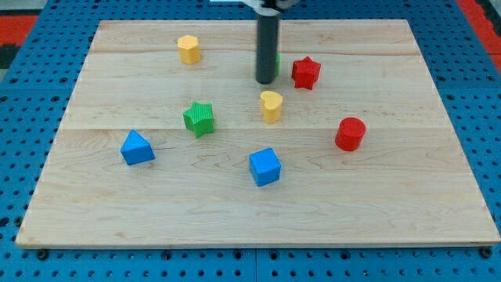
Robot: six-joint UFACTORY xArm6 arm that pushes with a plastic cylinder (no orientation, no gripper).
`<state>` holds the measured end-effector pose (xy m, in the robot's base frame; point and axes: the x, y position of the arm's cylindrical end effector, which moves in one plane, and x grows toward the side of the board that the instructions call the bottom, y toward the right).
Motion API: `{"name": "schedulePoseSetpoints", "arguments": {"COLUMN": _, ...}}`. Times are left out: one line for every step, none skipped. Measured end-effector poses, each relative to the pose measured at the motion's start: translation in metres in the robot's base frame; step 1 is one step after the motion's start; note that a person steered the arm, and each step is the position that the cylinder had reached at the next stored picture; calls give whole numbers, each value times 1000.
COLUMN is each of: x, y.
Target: Move your arm towards red circle
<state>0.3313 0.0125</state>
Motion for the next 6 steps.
{"name": "schedulePoseSetpoints", "arguments": {"x": -12, "y": 86}}
{"name": "schedulePoseSetpoints", "arguments": {"x": -1, "y": 138}}
{"name": "schedulePoseSetpoints", "arguments": {"x": 44, "y": 128}}
{"name": "schedulePoseSetpoints", "arguments": {"x": 65, "y": 66}}
{"name": "schedulePoseSetpoints", "arguments": {"x": 121, "y": 84}}
{"name": "schedulePoseSetpoints", "arguments": {"x": 143, "y": 112}}
